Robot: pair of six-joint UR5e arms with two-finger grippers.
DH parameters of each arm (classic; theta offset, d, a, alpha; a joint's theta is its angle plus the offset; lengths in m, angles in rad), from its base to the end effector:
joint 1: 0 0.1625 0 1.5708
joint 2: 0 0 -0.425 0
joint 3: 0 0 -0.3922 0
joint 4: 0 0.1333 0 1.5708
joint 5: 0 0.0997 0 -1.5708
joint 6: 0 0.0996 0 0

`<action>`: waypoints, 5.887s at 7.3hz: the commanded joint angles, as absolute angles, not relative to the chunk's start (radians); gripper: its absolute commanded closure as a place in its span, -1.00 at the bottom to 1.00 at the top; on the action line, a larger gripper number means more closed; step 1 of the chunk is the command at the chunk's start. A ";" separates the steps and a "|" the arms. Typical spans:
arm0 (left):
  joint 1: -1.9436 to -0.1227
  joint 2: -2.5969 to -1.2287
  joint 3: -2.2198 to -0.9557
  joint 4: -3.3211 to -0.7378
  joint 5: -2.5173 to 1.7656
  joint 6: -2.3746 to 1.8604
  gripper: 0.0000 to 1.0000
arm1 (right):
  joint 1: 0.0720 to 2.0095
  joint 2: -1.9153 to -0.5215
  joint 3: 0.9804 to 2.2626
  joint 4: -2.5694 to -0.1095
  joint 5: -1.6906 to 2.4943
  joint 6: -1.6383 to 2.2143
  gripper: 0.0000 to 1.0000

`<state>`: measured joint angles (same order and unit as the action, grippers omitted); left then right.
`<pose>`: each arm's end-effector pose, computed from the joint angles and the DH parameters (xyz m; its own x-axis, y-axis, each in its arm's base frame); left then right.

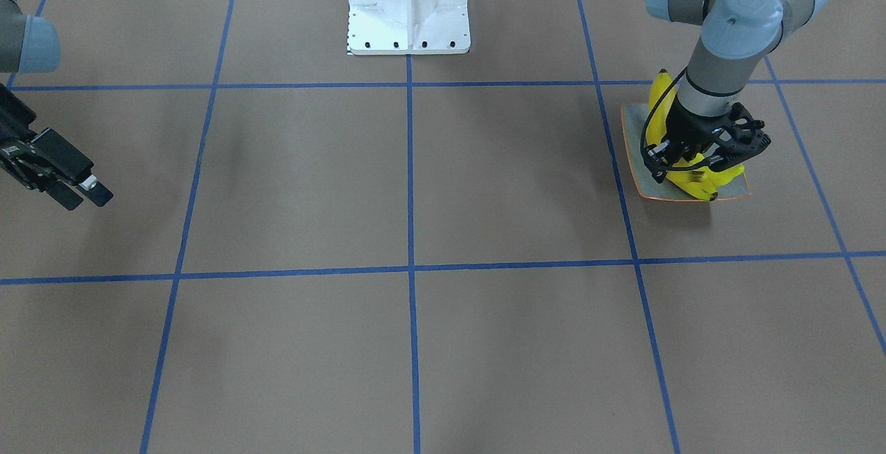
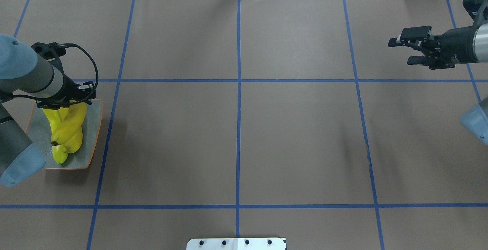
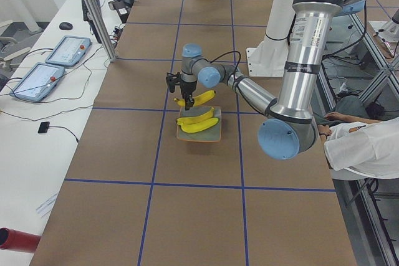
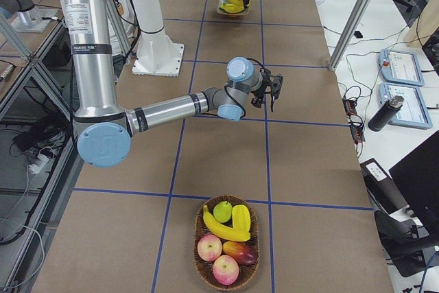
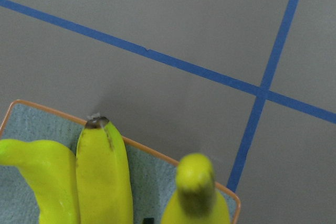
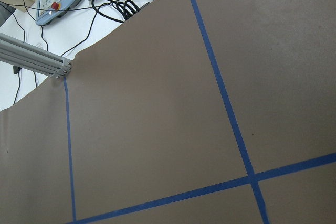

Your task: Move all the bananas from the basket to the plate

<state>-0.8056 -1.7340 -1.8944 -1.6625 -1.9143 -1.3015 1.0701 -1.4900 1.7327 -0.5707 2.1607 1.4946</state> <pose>0.3093 -0.4661 0.4224 0.7058 -0.3733 -0.6021 0.3774 0.9174 -0.1263 -0.1839 -0.4984 0.4241 0.1905 0.2163 0.9576 -0.4630 0.8799 -0.1066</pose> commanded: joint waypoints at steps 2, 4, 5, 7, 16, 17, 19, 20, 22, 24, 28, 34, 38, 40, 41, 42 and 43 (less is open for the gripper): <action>-0.807 -1.740 -1.838 -1.699 -1.914 -1.304 1.00 | 1.052 -1.491 1.732 -0.571 2.137 1.497 -1.00; -0.807 -1.735 -1.836 -1.701 -1.914 -1.304 0.29 | 1.051 -1.491 1.732 -0.571 2.137 1.497 -1.00; -0.807 -1.735 -1.836 -1.701 -1.914 -1.304 0.09 | 1.051 -1.491 1.733 -0.569 2.135 1.497 -1.00; -0.805 -1.738 -1.825 -1.703 -1.914 -1.304 -0.10 | 1.049 -1.491 1.739 -0.569 2.137 1.502 -1.00; -0.922 -1.606 -2.074 -1.753 -2.084 -1.229 -0.99 | 1.058 -1.586 1.741 -0.572 2.137 1.407 -1.00; -0.967 -1.598 -2.075 -1.753 -2.127 -1.163 -0.99 | 1.090 -1.612 1.712 -0.578 2.137 1.282 -1.00; -0.989 -1.601 -2.074 -1.753 -2.158 -1.154 -0.99 | 1.207 -1.630 1.596 -0.578 2.160 1.063 -1.00; -0.989 -1.606 -2.071 -1.753 -2.158 -1.154 -0.99 | 1.279 -1.652 1.544 -0.578 2.189 0.964 -1.00; -0.988 -1.614 -2.069 -1.753 -2.158 -1.154 -0.99 | 1.394 -1.740 1.529 -0.575 2.278 0.945 -1.00; -0.988 -1.615 -2.072 -1.753 -2.158 -1.157 -0.99 | 1.401 -1.853 1.534 -0.574 2.276 0.960 -1.00; -0.988 -1.618 -2.075 -1.755 -2.161 -1.163 -0.99 | 1.439 -1.913 1.418 -0.580 2.361 0.985 -1.00; -0.992 -1.617 -2.086 -1.756 -2.163 -1.175 -0.99 | 1.437 -1.872 1.321 -0.604 2.362 0.969 -0.84; -0.992 -1.615 -2.098 -1.764 -2.164 -1.207 -0.99 | 1.407 -1.865 1.322 -0.606 2.355 0.969 -0.60; -0.992 -1.618 -2.097 -1.766 -2.164 -1.209 -0.99 | 1.390 -1.867 1.321 -0.606 2.353 0.966 -0.53; -0.992 -1.621 -2.098 -1.767 -2.164 -1.218 -0.99 | 1.382 -1.867 1.319 -0.606 2.352 0.965 -0.38; -0.992 -1.643 -2.100 -1.769 -2.164 -1.259 -0.99 | 1.382 -1.868 1.319 -0.606 2.352 0.965 0.01; -0.992 -1.647 -2.103 -1.769 -2.166 -1.272 -0.99 | 1.382 -1.868 1.319 -0.606 2.352 0.965 0.54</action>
